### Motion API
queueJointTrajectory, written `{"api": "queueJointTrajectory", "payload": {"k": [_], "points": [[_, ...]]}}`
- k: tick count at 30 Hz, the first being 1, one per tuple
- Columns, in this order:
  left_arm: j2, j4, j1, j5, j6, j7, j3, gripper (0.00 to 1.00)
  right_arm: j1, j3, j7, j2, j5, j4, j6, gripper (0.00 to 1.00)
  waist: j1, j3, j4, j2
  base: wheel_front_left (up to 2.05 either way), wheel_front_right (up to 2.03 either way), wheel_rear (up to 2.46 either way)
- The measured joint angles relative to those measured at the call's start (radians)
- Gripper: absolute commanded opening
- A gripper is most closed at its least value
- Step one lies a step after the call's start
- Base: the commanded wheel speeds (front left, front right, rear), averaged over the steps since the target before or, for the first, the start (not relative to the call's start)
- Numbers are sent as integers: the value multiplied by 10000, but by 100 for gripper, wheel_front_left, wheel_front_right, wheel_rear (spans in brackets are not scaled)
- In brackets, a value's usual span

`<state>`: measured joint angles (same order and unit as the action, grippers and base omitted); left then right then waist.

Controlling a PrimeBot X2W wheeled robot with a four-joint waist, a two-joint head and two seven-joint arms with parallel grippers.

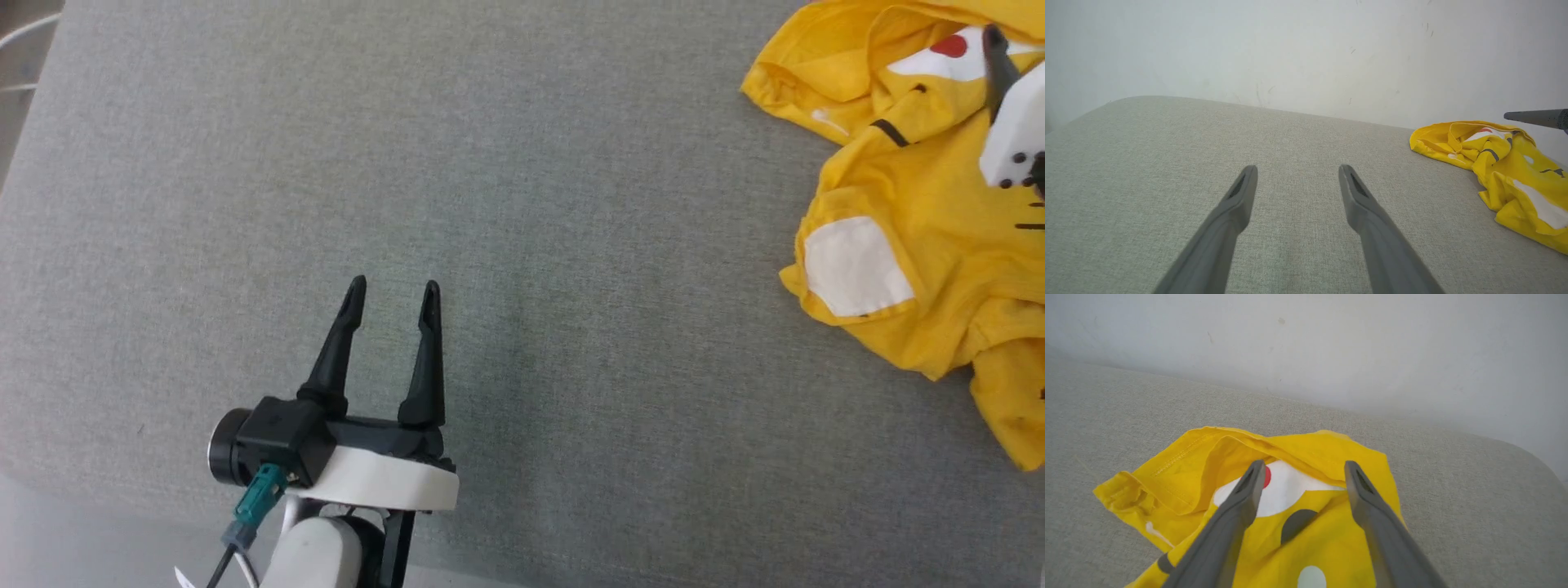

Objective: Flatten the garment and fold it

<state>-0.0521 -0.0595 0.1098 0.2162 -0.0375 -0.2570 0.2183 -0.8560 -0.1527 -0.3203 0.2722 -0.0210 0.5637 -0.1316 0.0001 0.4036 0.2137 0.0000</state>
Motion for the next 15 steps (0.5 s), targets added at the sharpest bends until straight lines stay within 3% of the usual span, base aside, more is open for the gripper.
{"api": "queueJointTrajectory", "payload": {"k": [7, 12, 15], "points": [[-2, -4, -211, -228, 2, 0, -282, 100, 792, 309, 326, -25, -1430, -1526, 0, 100, -2, -570, -413, 0, 0, 0, 0], [0, -153, -493, -366, 13, 0, -587, 100, 2709, 165, 671, -151, -2019, -3743, 0, 100, -2, -929, -774, 0, 0, 0, 0], [2, -247, -681, -439, 25, 0, -782, 100, 4097, -178, 1001, -575, -2021, -5020, 0, 100, -3, -1100, -1002, 0, 0, 0, 0]]}}
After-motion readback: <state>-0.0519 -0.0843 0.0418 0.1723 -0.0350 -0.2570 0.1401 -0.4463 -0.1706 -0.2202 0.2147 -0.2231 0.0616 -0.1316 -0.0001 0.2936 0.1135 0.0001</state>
